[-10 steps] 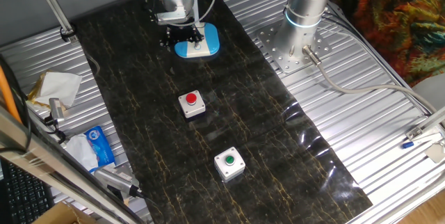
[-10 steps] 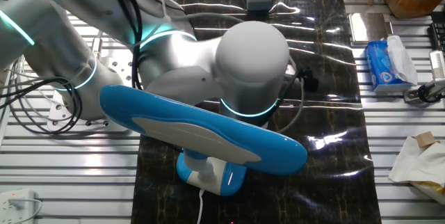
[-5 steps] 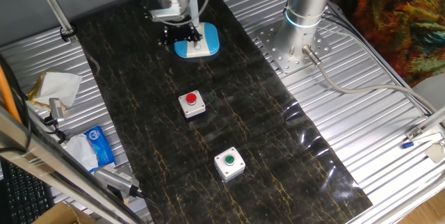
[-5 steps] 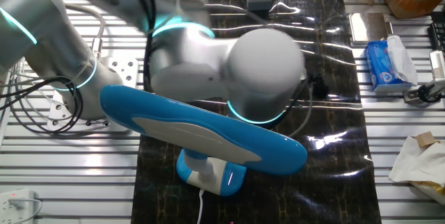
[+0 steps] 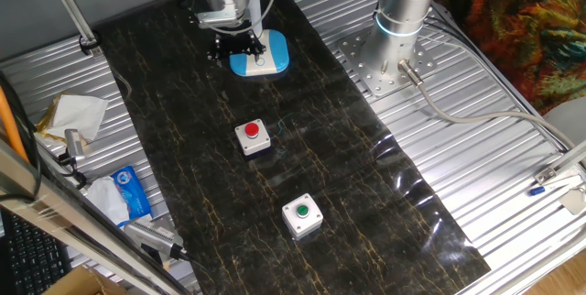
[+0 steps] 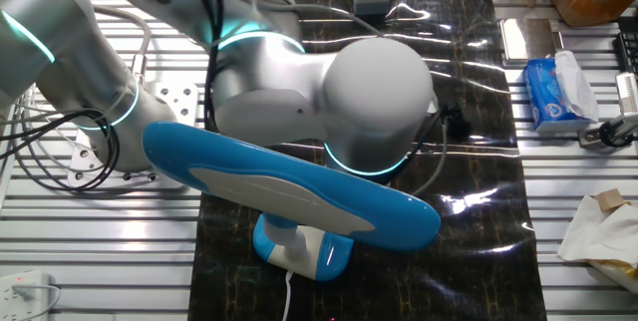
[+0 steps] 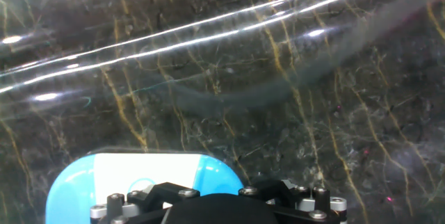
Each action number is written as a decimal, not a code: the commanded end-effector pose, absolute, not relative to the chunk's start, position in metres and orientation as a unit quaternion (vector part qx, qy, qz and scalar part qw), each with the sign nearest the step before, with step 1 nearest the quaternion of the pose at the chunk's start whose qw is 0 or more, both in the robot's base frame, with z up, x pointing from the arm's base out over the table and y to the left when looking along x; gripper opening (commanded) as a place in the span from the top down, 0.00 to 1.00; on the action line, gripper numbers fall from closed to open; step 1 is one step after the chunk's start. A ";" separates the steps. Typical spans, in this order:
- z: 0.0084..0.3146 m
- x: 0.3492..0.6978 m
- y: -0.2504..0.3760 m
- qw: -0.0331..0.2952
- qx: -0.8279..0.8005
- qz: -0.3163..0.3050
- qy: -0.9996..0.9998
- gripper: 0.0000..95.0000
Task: Turn on the desk lamp by pressing the button
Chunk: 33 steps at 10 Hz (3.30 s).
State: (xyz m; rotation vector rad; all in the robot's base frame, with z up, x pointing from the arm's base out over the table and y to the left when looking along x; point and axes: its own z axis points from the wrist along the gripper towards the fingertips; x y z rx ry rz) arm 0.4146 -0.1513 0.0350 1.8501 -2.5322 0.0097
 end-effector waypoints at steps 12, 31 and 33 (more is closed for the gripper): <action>0.021 0.420 -0.143 0.003 0.579 -0.016 -0.815 0.00; 0.021 0.420 -0.143 0.026 0.597 -0.041 -0.800 0.00; 0.021 0.420 -0.144 0.026 0.601 -0.037 -0.798 0.00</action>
